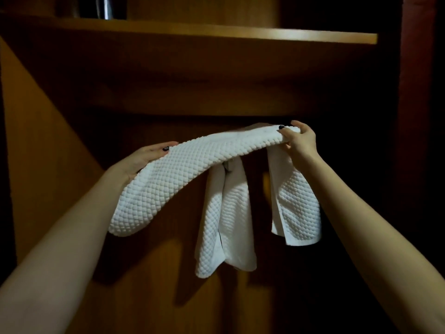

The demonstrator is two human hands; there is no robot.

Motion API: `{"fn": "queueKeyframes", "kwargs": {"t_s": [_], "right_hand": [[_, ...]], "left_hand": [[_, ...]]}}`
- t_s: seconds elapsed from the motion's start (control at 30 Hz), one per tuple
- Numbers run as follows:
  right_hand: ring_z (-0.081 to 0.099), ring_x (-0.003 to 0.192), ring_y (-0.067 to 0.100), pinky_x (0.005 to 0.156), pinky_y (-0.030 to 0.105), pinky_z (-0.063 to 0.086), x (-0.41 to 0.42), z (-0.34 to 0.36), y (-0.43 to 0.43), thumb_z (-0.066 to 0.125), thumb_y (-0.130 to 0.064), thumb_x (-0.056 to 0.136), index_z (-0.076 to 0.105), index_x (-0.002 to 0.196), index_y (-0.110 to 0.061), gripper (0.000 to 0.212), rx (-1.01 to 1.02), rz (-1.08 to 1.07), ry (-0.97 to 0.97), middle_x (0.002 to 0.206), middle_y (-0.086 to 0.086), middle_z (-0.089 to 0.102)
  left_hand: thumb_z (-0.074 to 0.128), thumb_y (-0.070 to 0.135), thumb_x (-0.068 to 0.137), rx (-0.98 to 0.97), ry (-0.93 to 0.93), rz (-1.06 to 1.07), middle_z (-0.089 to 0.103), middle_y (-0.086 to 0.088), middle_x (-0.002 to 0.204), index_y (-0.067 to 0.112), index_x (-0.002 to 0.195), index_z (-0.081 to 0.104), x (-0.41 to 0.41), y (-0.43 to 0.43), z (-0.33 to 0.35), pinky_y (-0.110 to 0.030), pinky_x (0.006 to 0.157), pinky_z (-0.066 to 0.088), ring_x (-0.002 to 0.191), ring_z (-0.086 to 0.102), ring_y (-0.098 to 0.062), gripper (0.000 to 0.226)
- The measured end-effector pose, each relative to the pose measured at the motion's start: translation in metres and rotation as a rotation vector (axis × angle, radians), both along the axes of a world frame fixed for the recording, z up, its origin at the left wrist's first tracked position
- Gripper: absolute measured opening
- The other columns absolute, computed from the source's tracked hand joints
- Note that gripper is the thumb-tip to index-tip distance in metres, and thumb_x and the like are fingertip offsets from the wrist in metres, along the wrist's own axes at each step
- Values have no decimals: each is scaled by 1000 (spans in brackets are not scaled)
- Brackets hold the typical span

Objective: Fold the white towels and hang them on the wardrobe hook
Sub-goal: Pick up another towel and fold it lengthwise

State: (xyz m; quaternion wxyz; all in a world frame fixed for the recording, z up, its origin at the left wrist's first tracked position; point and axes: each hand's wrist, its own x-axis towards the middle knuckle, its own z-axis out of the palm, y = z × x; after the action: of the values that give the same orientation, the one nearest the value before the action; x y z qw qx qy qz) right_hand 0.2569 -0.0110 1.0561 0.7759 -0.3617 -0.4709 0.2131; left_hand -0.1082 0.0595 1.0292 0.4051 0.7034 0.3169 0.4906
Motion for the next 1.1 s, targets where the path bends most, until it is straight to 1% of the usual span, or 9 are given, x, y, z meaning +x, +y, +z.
{"fn": "queueKeyframes", "kwargs": {"t_s": [0.2, 0.3, 0.4, 0.5, 0.57, 0.63, 0.73, 0.87, 1.1], "right_hand": [[65, 90, 29, 66, 31, 59, 1, -76, 12, 57, -19, 96, 50, 127, 3, 39, -130, 57, -36, 98, 13, 57], [66, 89, 24, 71, 37, 59, -11, -106, -2, 52, -27, 100, 52, 120, -13, 25, -186, 58, -111, 96, 11, 60], [72, 76, 28, 58, 32, 58, -18, -118, -26, 51, -26, 100, 50, 123, -9, 28, -269, 185, -244, 96, 18, 68], [68, 58, 27, 46, 34, 53, -16, -125, -48, 54, -24, 99, 56, 121, -12, 26, -270, 16, -567, 79, 14, 71], [61, 63, 20, 56, 38, 51, -13, -132, -53, 56, -25, 96, 60, 119, -21, 24, -152, -273, -780, 78, 1, 65], [55, 81, 8, 72, 30, 48, -12, -138, -53, 57, -20, 93, 62, 118, -25, 25, -34, -360, -874, 95, -6, 54], [42, 125, 13, 102, 29, 38, -15, -144, -40, 58, -19, 94, 61, 122, -31, 31, -7, -228, -968, 135, 1, 43], [47, 126, 16, 99, 29, 45, -20, -157, -16, 60, -21, 93, 43, 140, -37, 53, -75, -178, -1045, 147, -1, 38], [55, 123, 22, 96, 41, 50, 0, -118, 4, 66, -12, 79, 49, 139, -32, 65, 163, -359, -1005, 142, -1, 52]], "left_hand": [[73, 31, 82, -130, -38, -4, 57, -4, 136, 32, 126, 60, 1, 52, -60, -47, 107, 38, 123, 54, -23, 45], [65, 22, 88, -159, -76, -34, 62, -2, 129, 32, 124, 61, 27, 29, -80, -38, 93, 50, 113, 61, -20, 38], [56, 7, 91, -219, -160, -23, 63, -10, 125, 18, 133, 54, 50, 14, -100, -37, 84, 54, 103, 66, -21, 43], [50, 12, 97, -1, -68, 180, 55, -2, 133, 22, 138, 49, 74, -12, -107, -28, 93, 49, 113, 58, -13, 42], [50, 12, 97, 218, -158, 369, 53, -3, 133, 18, 135, 49, 92, -35, -106, -16, 93, 45, 118, 53, -13, 38], [52, 11, 96, 459, -163, 495, 49, -4, 134, 14, 130, 50, 110, -61, -105, -8, 90, 43, 117, 49, -11, 34], [60, 17, 91, 752, 175, 533, 33, -2, 148, 23, 122, 59, 128, -74, -104, -15, 97, 40, 127, 40, -13, 31], [59, 30, 91, 734, 414, 678, 21, -1, 154, 29, 122, 59, 134, -61, -95, -42, 98, 45, 125, 45, -30, 31], [58, 25, 91, 921, 561, 879, 41, -9, 134, 25, 114, 67, 131, -65, -59, -40, 83, 47, 118, 44, -28, 24]]}}
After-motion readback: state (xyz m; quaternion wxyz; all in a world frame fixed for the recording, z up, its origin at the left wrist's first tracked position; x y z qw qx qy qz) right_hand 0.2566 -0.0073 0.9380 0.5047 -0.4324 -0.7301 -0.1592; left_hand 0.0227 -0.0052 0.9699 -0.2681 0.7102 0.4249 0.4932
